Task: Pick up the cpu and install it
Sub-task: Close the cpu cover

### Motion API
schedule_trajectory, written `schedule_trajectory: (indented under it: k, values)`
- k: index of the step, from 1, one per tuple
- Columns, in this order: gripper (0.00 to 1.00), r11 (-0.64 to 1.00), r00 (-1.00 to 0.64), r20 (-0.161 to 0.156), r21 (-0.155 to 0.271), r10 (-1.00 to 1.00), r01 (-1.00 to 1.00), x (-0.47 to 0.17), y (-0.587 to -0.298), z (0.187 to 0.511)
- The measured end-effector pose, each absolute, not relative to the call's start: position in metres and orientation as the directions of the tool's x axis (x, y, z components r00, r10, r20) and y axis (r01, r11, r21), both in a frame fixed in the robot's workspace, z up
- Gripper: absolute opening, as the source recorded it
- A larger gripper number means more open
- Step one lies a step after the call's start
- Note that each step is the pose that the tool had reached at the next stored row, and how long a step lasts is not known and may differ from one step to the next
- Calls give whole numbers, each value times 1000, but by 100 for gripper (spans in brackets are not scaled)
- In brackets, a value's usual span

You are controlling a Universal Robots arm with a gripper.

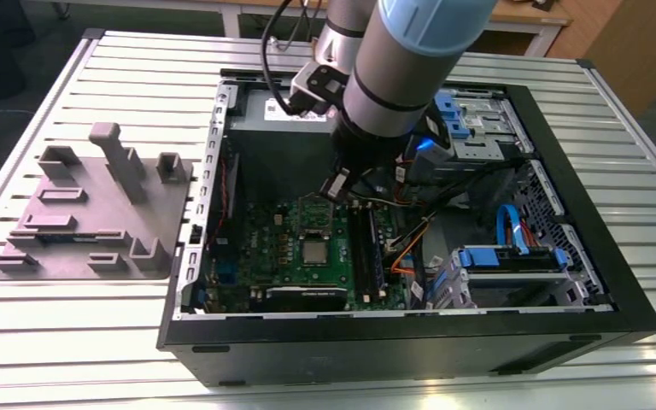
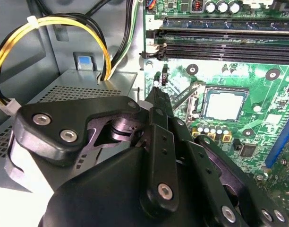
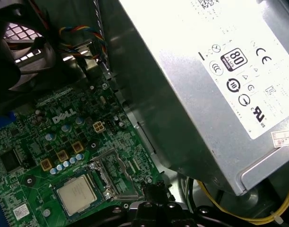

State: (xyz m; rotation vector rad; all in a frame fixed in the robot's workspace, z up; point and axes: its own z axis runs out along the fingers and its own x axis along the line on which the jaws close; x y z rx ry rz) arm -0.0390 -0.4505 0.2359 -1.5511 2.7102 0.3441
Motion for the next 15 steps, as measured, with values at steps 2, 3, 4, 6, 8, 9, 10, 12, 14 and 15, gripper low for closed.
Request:
schedule_trajectory:
  k: [2,3,4,6,8,9,10,12,14,15]
  values:
    - [10,487,-511,-108,189,-853,-853,-39,-450,237]
    - [10,486,-510,-108,189,-853,-853,-39,-450,238]
    - [10,486,-509,-108,189,-854,-854,-39,-450,238]
    - [10,484,-508,-108,189,-855,-854,-39,-450,240]
    - [10,482,-506,-108,189,-856,-855,-39,-450,241]
    - [10,482,-506,-108,189,-856,-856,-39,-450,241]
    - [10,481,-505,-108,189,-856,-856,-39,-450,241]
    - [10,480,-504,-108,189,-857,-857,-39,-450,242]
    - [10,479,-503,-108,189,-858,-857,-39,-450,242]
    - [10,478,-502,-108,189,-858,-858,-39,-450,243]
